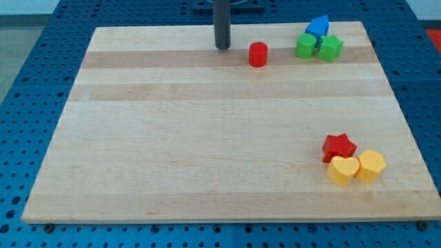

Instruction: Push the red circle into the red star

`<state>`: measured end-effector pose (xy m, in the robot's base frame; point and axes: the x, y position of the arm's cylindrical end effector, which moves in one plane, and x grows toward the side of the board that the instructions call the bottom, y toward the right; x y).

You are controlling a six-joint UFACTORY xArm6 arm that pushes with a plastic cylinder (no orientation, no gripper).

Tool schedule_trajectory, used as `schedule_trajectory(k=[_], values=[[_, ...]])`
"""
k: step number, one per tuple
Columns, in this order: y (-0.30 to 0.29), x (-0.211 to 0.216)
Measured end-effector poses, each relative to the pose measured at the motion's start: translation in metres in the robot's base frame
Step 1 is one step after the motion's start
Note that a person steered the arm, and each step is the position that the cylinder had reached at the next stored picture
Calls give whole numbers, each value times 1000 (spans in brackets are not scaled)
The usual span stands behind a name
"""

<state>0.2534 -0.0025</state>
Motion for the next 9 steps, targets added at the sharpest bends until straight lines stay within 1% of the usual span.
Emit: schedule_trajectory(k=[2, 3, 5, 6, 9], values=[[64, 0], [69, 8], [69, 52], [66, 65], [4, 66]])
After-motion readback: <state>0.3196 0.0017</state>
